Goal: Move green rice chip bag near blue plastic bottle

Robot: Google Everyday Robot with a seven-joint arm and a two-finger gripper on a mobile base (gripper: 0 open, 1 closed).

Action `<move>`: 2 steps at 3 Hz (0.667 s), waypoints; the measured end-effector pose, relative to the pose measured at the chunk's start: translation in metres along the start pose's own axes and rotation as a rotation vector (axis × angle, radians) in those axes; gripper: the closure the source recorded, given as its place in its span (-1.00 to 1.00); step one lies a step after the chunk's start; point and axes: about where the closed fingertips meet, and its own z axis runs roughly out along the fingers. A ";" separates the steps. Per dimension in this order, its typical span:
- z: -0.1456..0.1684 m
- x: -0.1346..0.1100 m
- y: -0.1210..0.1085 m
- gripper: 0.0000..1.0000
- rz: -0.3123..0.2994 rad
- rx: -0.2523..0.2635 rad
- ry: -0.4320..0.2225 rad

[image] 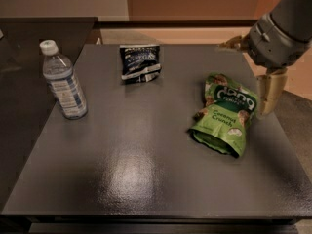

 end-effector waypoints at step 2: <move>0.023 -0.009 0.012 -1.00 -0.326 -0.113 -0.023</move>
Offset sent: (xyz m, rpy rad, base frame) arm -0.0244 0.0115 -0.0425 -0.1494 0.0628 0.5161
